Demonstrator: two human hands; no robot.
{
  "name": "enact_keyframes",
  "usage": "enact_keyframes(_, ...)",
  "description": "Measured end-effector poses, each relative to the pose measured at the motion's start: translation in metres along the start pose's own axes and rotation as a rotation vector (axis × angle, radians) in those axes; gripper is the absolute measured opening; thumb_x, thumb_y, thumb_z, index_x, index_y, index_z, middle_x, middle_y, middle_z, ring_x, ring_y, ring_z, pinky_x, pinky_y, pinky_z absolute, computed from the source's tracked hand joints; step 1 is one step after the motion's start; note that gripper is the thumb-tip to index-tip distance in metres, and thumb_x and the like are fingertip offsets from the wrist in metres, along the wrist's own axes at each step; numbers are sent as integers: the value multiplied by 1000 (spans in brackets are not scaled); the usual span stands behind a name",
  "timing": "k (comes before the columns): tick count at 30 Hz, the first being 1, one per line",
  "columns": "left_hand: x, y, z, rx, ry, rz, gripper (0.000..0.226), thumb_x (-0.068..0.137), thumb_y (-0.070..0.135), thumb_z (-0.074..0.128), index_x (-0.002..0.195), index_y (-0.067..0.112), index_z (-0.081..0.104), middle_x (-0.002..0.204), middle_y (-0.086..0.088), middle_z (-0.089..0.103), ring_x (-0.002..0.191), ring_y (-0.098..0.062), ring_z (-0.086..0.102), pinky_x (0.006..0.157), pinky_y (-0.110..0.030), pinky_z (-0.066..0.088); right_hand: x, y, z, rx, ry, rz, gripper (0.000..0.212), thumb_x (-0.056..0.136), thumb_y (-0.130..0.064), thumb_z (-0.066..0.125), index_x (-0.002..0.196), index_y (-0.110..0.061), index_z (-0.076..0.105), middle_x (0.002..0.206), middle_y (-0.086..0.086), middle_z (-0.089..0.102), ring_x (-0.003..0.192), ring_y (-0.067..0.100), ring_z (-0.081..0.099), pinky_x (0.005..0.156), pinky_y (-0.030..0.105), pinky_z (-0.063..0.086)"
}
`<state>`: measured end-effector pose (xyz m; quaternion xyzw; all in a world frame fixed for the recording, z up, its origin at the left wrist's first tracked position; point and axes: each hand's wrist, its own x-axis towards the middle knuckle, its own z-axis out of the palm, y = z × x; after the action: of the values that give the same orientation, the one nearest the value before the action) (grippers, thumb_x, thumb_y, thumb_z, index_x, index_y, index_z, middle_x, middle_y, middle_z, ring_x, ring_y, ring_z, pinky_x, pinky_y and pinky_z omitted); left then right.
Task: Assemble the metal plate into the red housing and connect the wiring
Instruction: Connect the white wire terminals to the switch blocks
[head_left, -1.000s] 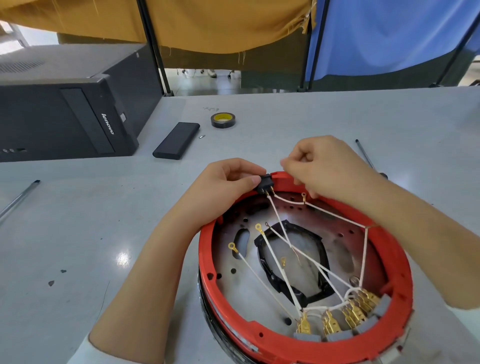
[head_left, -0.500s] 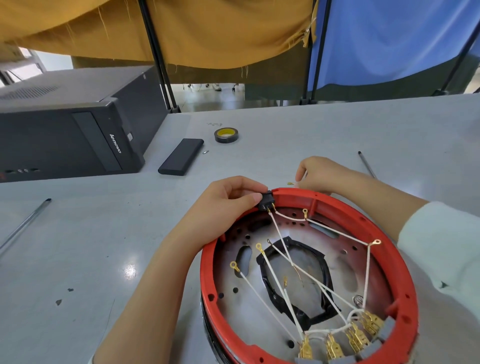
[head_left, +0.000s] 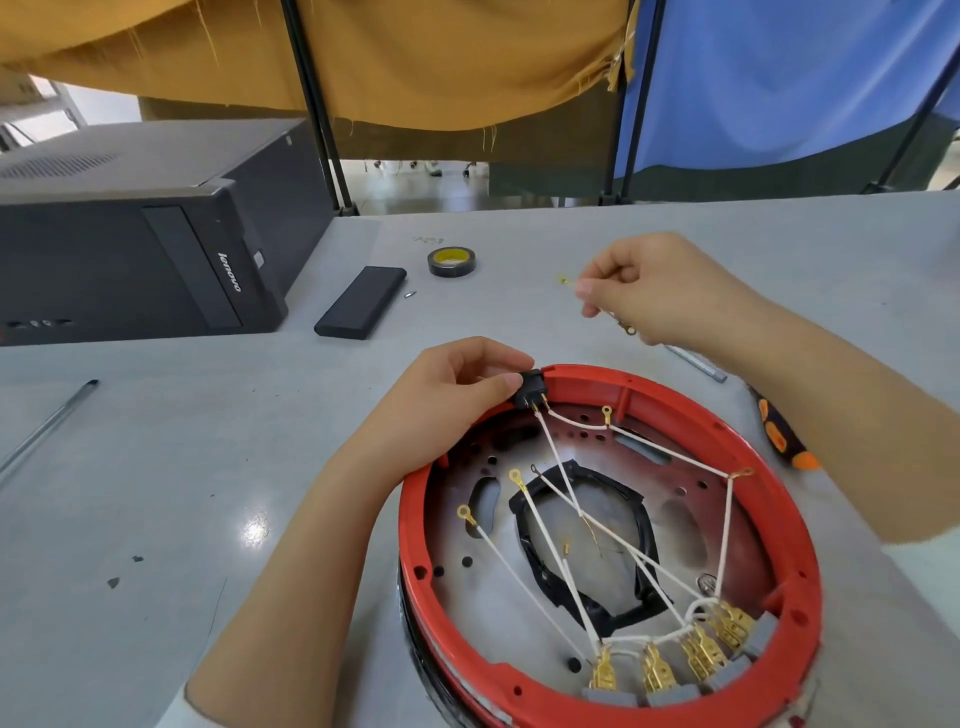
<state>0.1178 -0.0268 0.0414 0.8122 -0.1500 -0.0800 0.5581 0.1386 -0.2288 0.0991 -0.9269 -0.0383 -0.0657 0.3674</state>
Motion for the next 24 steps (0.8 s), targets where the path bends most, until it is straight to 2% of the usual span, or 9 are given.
enact_keyframes(3,0,0,0,-8,-2,-6,16,96,15,60,104,23,71,101,4,75,94,-8,70,87,-17,51,-36,-21,6,210,-100,-15,5,87,-20,66,89,-24,64,61,-11,69,37,-1,49,35,13,36)
enact_keyframes(7,0,0,2,-40,-8,-5,16,96,10,59,105,16,71,101,-5,75,96,-16,71,92,-28,53,-57,-16,35,245,-136,12,9,83,-11,66,80,-20,67,65,1,71,35,0,48,41,15,38)
enact_keyframes(10,0,-1,2,-44,-9,-6,17,96,10,59,104,19,71,103,-4,75,93,-11,71,90,-23,54,-61,-6,49,193,-80,26,10,77,-13,65,73,-23,67,63,3,69,40,2,52,48,21,44)
enact_keyframes(12,1,-1,2,-40,-5,2,17,96,10,59,102,21,71,101,-3,75,89,-7,69,88,-20,53,-62,-1,52,141,-37,2,8,74,-17,67,70,-24,66,60,0,68,43,3,54,47,16,44)
enact_keyframes(15,1,-1,2,-29,-1,8,17,96,11,59,99,23,71,101,-3,75,90,-10,69,90,-23,52,-62,2,55,63,-17,-34,13,75,-22,70,64,-24,64,54,-8,64,42,0,52,43,7,36)
enact_keyframes(17,1,-1,2,-32,1,7,17,96,12,59,100,23,71,101,-4,75,93,-14,70,90,-24,52,-62,4,56,22,0,-35,15,76,-22,69,62,-24,62,49,-16,60,43,-1,51,44,7,36)
enact_keyframes(19,1,-1,2,-32,2,8,17,96,12,59,100,23,71,101,-3,75,91,-12,70,87,-21,53,-62,4,57,-21,10,-41,16,75,-22,67,61,-23,61,47,-21,56,45,-1,51,45,8,36)
enact_keyframes(22,0,-1,2,-28,3,7,17,96,12,59,101,23,71,99,-1,75,86,-4,69,82,-13,53,-61,2,58,-52,0,-57,13,75,-21,65,62,-20,62,47,-22,55,44,0,51,46,9,38)
enact_keyframes(24,0,-1,2,-22,2,1,17,96,13,59,101,23,71,101,-1,75,90,-8,70,86,-17,53,-62,1,58,-58,-4,-61,12,74,-20,64,62,-20,63,47,-21,56,43,0,51,45,9,39)
